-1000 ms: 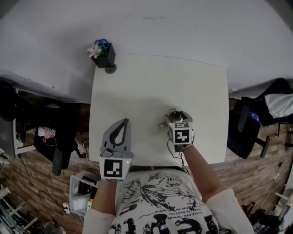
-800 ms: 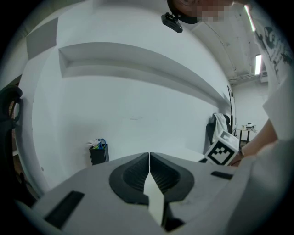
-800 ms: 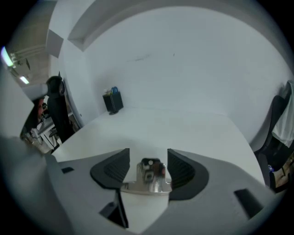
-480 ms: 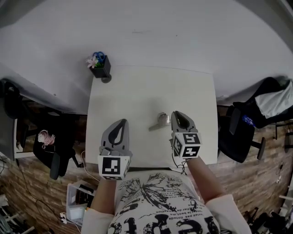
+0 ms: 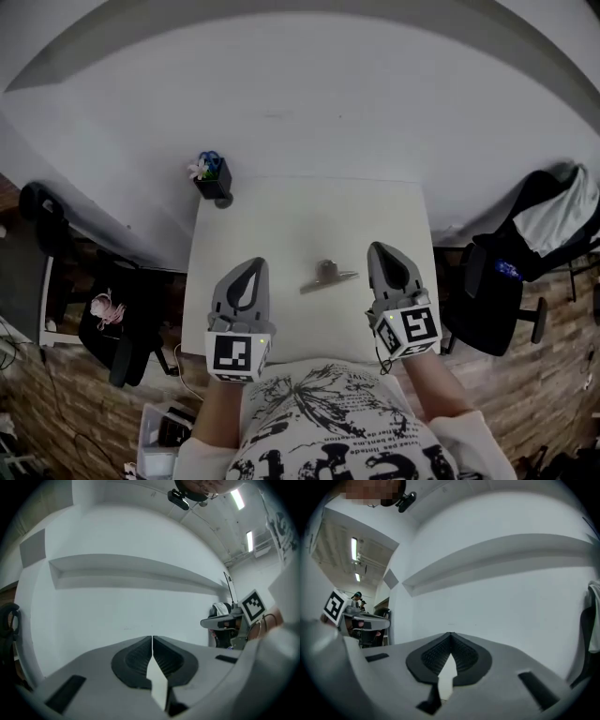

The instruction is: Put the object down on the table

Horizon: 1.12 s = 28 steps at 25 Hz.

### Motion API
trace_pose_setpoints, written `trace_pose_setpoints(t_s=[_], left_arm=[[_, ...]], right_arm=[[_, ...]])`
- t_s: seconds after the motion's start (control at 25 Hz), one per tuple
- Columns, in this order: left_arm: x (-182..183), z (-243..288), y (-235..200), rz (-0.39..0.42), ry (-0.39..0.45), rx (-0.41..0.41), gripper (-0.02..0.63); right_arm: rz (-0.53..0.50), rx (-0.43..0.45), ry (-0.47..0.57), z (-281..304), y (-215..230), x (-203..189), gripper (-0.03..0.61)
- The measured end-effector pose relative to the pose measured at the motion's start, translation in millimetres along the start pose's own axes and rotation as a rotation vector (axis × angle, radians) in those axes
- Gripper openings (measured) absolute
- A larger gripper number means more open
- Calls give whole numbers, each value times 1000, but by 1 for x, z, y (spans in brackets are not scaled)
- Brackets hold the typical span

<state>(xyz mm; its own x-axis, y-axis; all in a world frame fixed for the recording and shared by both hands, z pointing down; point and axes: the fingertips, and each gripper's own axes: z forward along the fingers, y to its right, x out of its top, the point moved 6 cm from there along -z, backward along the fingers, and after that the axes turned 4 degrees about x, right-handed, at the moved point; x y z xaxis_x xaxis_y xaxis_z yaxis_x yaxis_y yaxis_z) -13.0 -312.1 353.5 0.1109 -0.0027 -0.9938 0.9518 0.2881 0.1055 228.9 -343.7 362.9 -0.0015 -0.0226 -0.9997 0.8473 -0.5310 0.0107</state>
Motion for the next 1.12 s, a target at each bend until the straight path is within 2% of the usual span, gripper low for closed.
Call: trace_pose_setpoints(t_s=[0.2,0.52,1.12], left_arm=[[10,-2,9,-1,8,0,12],[12,0,16,-9,3,8,12],[14,0,20,-4,-13,12,12]], right_arm=[[-55,34,47,-13,-3,13,-8],[-46,12,28,-17,7,6,-9],[-65,46,-5,-14,-2,-4,-9]])
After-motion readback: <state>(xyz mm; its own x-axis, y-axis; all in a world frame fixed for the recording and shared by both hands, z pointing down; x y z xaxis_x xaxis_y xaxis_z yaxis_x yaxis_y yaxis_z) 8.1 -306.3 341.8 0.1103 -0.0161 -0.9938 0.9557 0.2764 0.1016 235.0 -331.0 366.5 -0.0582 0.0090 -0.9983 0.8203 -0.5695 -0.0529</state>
